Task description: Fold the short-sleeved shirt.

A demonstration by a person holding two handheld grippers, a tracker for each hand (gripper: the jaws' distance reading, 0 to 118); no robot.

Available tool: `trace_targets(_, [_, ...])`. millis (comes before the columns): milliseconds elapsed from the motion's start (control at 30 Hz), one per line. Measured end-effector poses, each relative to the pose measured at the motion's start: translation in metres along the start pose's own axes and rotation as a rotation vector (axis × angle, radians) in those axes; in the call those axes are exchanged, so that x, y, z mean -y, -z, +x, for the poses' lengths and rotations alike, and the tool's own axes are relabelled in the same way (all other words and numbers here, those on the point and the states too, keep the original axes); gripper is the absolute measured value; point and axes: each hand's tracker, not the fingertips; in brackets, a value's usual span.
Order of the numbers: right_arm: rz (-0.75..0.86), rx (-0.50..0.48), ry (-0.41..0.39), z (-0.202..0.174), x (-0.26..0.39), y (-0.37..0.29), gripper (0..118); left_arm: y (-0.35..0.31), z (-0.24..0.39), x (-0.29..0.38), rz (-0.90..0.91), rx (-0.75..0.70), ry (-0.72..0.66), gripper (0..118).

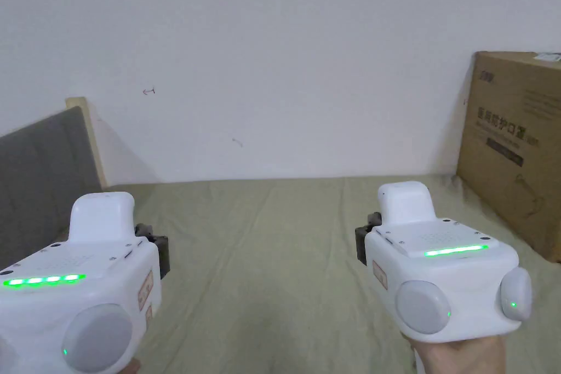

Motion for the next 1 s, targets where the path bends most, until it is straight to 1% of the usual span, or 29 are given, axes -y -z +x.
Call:
trace_targets(67, [0.035, 0.001, 0.004, -0.001, -0.010, -0.008, 2, -0.008, 0.012, -0.008, 0.043, -0.013, 0.006, 0])
trace_targets(167, [0.090, 0.029, -0.009, -0.003, -0.017, -0.020, 2, -0.022, 0.028, -0.008, 0.160, -0.036, 0.113, 0])
trace_targets(200, [0.098, 0.029, -0.011, -0.003, -0.018, -0.023, 2, -0.024, 0.030, -0.008, 0.186, -0.042, 0.128, 0])
trace_targets(267, [0.113, 0.031, -0.005, -0.003, -0.020, -0.028, 2, -0.027, 0.033, -0.011, 0.183, -0.038, 0.111, 0])
trace_targets(367, [0.115, 0.031, 0.007, -0.001, -0.021, -0.029, 3, -0.027, 0.030, -0.016, 0.173, 0.012, 0.043, 0])
trace_targets(400, [0.116, 0.035, 0.009, -0.001, -0.021, -0.029, 3, -0.025, 0.029, -0.018, 0.167, 0.005, 0.031, 0])
trace_targets(500, [0.115, 0.049, 0.019, 0.000, -0.021, -0.028, 3, -0.024, 0.030, -0.016, 0.164, -0.002, 0.024, 0])
trace_targets(600, [0.113, 0.053, 0.017, 0.000, -0.020, -0.028, 4, -0.022, 0.033, -0.012, 0.174, -0.020, 0.054, 0])
trace_targets(700, [0.106, 0.056, 0.014, -0.002, -0.018, -0.026, 10, -0.020, 0.034, -0.013, 0.174, -0.026, 0.043, 1])
trace_targets(733, [0.103, 0.053, 0.014, -0.002, -0.017, -0.025, 14, -0.020, 0.033, -0.013, 0.172, -0.019, 0.037, 4])
trace_targets(767, [0.098, 0.051, 0.013, -0.004, -0.016, -0.024, 18, -0.019, 0.033, -0.013, 0.175, -0.016, 0.030, 10])
trace_targets(800, [0.095, 0.053, 0.011, -0.005, -0.015, -0.023, 28, -0.018, 0.034, -0.014, 0.176, -0.014, 0.030, 23])
trace_targets(867, [0.092, 0.077, -0.011, -0.008, -0.013, -0.023, 69, -0.014, 0.035, -0.014, 0.161, -0.013, 0.036, 95])
trace_targets(900, [0.094, 0.095, -0.030, -0.010, -0.011, -0.022, 89, -0.012, 0.034, -0.014, 0.140, 0.006, 0.032, 118])
trace_targets(933, [0.097, 0.093, -0.031, -0.011, -0.010, -0.022, 109, -0.011, 0.033, -0.012, 0.127, 0.019, 0.011, 118])
trace_targets(967, [0.099, 0.088, -0.029, -0.011, -0.009, -0.024, 115, -0.017, 0.034, -0.005, 0.181, 0.047, -0.011, 118])
trace_targets(1000, [0.104, 0.075, -0.023, -0.010, -0.009, -0.025, 115, -0.017, 0.035, -0.001, 0.161, 0.033, 0.007, 118])
